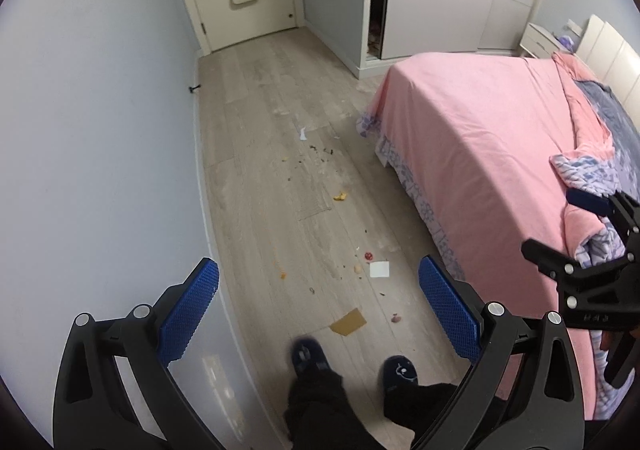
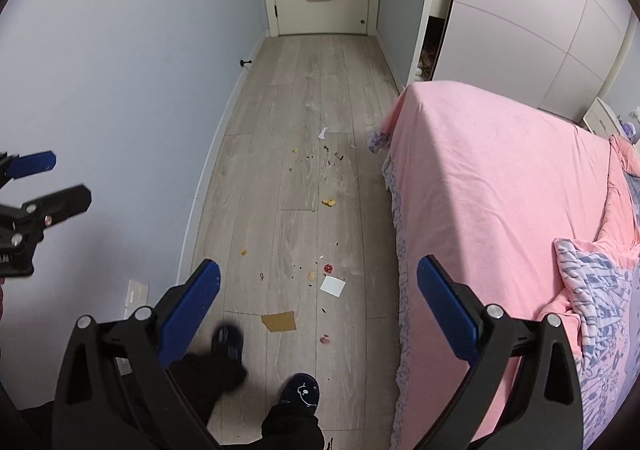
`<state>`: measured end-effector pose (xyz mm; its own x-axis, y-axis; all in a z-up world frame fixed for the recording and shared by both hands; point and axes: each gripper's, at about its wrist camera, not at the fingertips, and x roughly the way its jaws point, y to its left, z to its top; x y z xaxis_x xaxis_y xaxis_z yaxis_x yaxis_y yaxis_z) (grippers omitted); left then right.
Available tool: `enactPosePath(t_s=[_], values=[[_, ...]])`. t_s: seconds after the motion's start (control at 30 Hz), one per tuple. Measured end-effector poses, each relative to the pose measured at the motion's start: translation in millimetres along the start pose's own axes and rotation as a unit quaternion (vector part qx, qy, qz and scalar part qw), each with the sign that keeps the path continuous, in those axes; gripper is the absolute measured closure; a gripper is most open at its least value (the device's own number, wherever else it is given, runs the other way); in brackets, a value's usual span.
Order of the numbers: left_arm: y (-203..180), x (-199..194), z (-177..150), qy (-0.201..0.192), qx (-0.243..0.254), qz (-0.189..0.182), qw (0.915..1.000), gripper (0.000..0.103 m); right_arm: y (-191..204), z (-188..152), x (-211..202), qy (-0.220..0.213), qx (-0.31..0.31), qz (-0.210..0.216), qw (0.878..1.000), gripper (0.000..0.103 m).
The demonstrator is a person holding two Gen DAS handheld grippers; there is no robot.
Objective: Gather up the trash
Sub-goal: 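Carry both open tools away from the bin along the bed toward the floor litter, then lower the right tool onto the red ball wrapper while the left tool approaches the tan scrap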
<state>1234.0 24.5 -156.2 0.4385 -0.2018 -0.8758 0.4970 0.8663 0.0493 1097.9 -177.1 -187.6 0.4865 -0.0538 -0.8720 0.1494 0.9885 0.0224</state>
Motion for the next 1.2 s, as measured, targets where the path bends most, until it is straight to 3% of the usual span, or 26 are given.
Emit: enactPosePath(t_s=[0.33,0.57,0.73,1.2], values=[[41,114,63,0.018,0.096,-0.037,0.9946,0.006,19,22,76,0.029,0.079,-0.042,0.996,0.007],[26,197,67,0.028,0.124,-0.085,0.9883,0.006,13,17,156,0.028,0.081,-0.048,0.995,0.007],[9,271,49,0.038,0.122,-0.083,0.9883,0.006,-1,-6,227,0.022,0.082,-0.046,0.995,0.007],[-21,475,-57,0.053,0.133,-0.074,0.9869,0.006,-19,-91,418,0.011,0.003,-0.011,1.0,0.007]])
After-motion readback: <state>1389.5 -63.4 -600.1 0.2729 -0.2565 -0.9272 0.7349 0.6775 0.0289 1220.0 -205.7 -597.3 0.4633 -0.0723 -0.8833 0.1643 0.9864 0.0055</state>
